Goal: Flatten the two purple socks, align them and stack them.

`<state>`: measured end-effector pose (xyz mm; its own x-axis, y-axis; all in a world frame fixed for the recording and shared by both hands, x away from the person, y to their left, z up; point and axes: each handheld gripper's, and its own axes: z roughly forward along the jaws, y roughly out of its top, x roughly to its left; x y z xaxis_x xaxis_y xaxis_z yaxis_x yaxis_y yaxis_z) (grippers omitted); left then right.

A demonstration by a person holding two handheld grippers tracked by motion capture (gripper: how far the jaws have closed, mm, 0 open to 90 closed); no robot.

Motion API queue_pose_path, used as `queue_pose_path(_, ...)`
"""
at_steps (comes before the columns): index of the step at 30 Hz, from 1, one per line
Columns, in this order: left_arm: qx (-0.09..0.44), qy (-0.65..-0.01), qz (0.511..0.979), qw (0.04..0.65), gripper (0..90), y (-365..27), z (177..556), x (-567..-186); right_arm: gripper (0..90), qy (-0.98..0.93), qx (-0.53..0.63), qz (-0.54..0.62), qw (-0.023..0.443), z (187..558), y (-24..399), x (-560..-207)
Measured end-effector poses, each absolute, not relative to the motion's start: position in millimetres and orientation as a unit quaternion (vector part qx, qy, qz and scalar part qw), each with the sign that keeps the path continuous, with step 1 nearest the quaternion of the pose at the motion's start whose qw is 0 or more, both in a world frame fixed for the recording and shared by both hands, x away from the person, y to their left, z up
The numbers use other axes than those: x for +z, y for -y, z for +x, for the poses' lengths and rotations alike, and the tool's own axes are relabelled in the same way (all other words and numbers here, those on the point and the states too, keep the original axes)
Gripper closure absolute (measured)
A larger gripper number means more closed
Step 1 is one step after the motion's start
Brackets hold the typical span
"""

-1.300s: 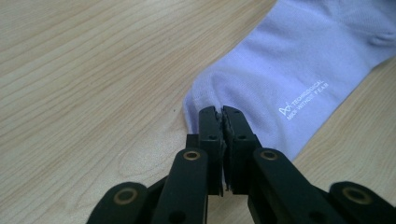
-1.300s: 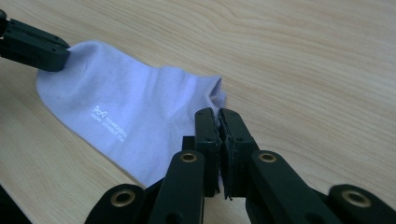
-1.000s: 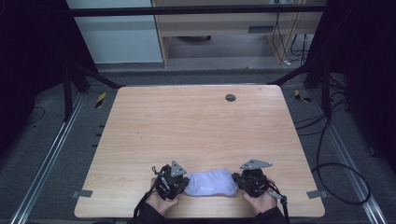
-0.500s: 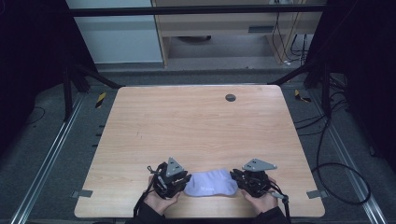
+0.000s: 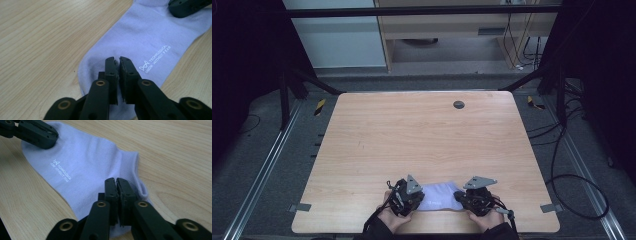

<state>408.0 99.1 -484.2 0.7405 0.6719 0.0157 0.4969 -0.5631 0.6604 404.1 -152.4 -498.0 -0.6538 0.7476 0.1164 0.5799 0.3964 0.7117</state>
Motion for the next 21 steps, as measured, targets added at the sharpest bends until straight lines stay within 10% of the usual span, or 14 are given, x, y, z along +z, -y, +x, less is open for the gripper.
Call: queue_pose_path(21,0.206,-0.391,0.804,0.399,29.9,-202,439,-466,22.1,-0.729,0.424,0.500,0.196,427,238,-487)
